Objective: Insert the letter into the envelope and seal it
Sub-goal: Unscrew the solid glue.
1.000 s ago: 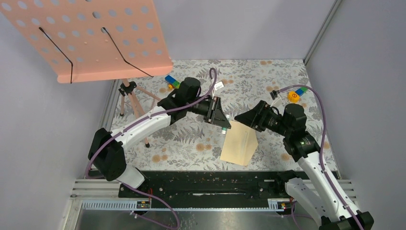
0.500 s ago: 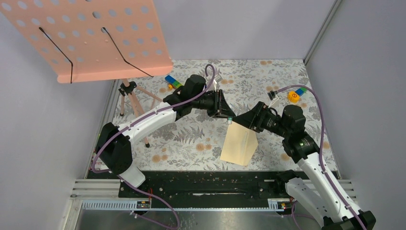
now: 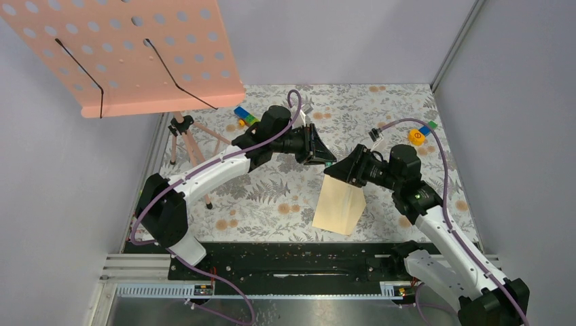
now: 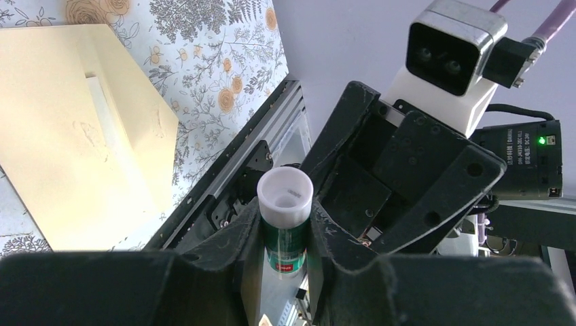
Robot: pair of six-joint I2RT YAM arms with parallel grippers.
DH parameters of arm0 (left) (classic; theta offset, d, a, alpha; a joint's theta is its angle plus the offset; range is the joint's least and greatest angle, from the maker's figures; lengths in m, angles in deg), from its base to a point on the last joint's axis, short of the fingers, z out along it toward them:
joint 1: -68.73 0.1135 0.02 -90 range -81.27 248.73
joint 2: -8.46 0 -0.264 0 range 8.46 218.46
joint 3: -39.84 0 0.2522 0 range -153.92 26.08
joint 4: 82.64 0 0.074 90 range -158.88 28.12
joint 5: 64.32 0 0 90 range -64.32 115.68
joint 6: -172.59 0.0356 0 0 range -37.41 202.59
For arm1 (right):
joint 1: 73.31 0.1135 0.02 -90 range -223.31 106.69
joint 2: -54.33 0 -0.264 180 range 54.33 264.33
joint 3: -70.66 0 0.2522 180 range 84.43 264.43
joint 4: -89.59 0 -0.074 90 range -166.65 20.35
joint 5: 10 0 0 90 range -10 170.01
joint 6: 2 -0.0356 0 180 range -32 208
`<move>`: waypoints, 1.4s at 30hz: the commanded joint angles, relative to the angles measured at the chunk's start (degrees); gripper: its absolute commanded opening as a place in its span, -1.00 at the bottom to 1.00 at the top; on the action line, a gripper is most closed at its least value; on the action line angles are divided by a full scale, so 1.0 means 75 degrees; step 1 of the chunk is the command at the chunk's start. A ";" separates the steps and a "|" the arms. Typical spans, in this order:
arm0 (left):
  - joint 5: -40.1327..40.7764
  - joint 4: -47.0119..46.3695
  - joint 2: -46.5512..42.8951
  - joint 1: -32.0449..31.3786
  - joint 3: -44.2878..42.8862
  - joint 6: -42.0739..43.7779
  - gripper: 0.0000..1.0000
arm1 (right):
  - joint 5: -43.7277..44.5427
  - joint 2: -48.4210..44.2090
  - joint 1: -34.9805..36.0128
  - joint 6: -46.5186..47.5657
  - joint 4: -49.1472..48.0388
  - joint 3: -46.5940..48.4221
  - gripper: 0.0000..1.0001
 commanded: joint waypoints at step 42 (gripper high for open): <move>-0.1247 0.0700 -0.1602 -0.0201 0.1412 0.2449 0.83 | -0.1726 0.0962 -0.0011 0.4829 0.6358 0.2396 -1.00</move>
